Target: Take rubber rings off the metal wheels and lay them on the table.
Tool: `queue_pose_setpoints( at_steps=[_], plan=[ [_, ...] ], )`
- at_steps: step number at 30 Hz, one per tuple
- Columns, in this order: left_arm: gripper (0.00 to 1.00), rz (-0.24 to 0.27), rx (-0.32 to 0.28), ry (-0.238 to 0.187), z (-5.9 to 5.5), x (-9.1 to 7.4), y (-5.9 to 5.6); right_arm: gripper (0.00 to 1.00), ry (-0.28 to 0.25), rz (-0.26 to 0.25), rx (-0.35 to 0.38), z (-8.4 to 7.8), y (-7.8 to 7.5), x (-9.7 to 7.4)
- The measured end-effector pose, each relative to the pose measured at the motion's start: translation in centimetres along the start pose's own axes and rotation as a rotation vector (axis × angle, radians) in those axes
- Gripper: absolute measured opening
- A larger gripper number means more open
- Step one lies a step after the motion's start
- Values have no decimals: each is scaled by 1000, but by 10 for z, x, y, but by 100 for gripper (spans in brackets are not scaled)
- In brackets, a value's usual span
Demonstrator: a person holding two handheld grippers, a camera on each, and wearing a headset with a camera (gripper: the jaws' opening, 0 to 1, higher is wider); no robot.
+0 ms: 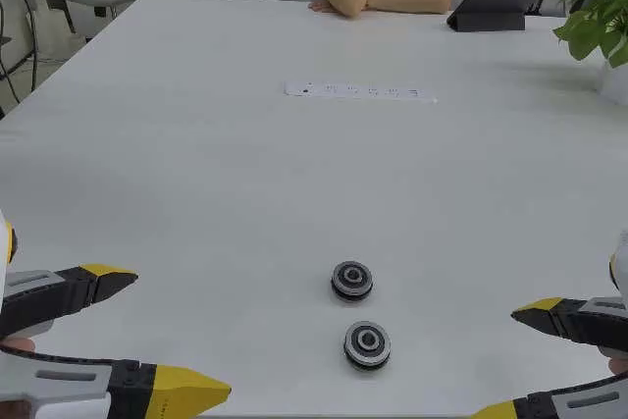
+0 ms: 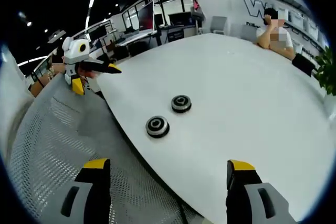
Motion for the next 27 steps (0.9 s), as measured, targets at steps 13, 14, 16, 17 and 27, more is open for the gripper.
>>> queue_pose_setpoints(
  at_steps=[13,14,16,17,27],
  plan=[
    [89,62,-6,-36,4,-5,13,88,-8,10,0,1,1,0],
    [87,70,-12,-48,5,-6,14,88,-9,10,0,1,1,0],
    [86,87,-25,-69,8,-8,16,88,-5,11,-3,0,1,0],
    [86,108,-33,-83,9,-10,19,88,-4,12,-4,0,2,0],
    [88,111,-28,-100,13,-11,18,88,-22,1,4,3,-1,-1]
  ],
)
Point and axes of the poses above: the centre of the closed fingertips' face, and the gripper's own axes: x roughly forward along the fingers, y roughly to its left, z roughly out of its top, the point moved 1 cm from there along -x, roughly backward along the fingers, and after that the axes turned 7 degrees about y, right-handed, at the moved point
